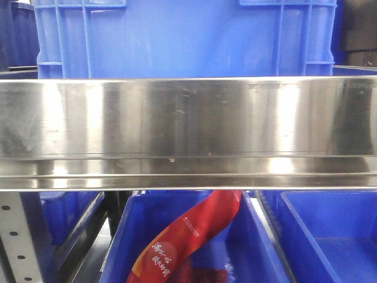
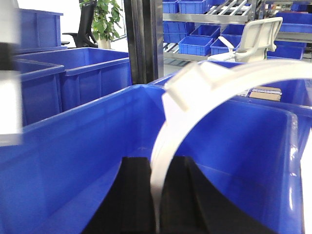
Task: Grab PVC pipe and place in blue bin
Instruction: 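Lower both held white clamps over the open blue bin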
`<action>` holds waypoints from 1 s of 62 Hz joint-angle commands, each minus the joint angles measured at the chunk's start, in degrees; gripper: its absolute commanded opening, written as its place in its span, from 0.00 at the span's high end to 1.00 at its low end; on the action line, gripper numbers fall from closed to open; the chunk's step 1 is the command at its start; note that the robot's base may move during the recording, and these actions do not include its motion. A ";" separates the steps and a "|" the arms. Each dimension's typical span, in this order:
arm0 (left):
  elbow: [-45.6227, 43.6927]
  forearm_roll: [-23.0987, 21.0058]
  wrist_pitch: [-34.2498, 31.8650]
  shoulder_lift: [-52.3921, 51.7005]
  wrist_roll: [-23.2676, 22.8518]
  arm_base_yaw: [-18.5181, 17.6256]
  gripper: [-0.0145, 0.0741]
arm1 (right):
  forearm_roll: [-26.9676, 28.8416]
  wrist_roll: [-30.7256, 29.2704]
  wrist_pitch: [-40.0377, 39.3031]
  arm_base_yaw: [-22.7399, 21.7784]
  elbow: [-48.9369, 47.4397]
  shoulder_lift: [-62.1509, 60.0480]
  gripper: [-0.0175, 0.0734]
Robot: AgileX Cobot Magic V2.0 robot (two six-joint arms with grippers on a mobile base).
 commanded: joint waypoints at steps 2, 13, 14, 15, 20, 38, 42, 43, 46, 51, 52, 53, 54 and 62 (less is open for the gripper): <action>-3.16 -1.53 -1.06 3.24 -0.41 -0.35 0.96 | -0.41 -0.49 0.78 0.39 -3.08 2.05 0.99; -3.32 -1.66 -2.26 5.61 -0.41 -0.09 0.96 | -0.41 -0.49 3.63 2.09 -6.33 5.29 0.99; -3.32 -1.66 -2.44 5.97 -0.41 -0.10 0.96 | -0.41 -0.49 3.63 2.30 -6.51 5.69 0.99; -3.32 -1.66 -2.64 6.13 -0.41 -0.10 0.96 | -0.41 -0.49 3.63 2.55 -6.76 5.94 0.99; -3.32 -1.66 -3.10 7.22 -0.41 0.25 0.96 | -0.41 -0.49 3.11 3.90 -6.76 7.14 0.99; -3.32 -2.08 -2.57 7.91 -0.44 0.29 0.96 | -2.04 -0.49 3.38 4.77 -6.76 8.61 0.99; -3.32 -2.08 -2.57 7.91 -0.44 0.29 0.96 | -2.04 -0.49 3.38 4.77 -6.76 8.61 0.99; -3.32 -2.08 -2.57 7.91 -0.44 0.29 0.96 | -2.04 -0.49 3.38 4.77 -6.76 8.61 0.99; -3.32 -2.08 -2.46 7.91 -0.44 0.29 0.96 | -2.04 -0.49 3.38 4.77 -6.76 8.61 0.99; -3.32 -2.08 -1.97 7.91 -0.44 0.29 0.93 | -2.04 -0.49 3.38 4.77 -6.76 8.61 0.99; -3.32 -2.08 -1.60 7.91 -0.44 0.29 0.92 | -2.04 -0.49 3.51 4.77 -6.76 8.61 0.99; -3.32 -2.08 -1.49 7.91 -0.44 0.29 0.90 | -2.04 -0.49 3.51 4.77 -6.76 8.61 0.99; -3.32 -1.96 -1.30 7.91 -0.44 0.29 0.88 | -2.04 -0.49 3.65 4.77 -6.76 8.61 0.98; -3.32 -1.70 0.38 7.91 -0.44 0.29 0.67 | -2.04 -0.49 4.44 4.77 -6.76 8.61 0.86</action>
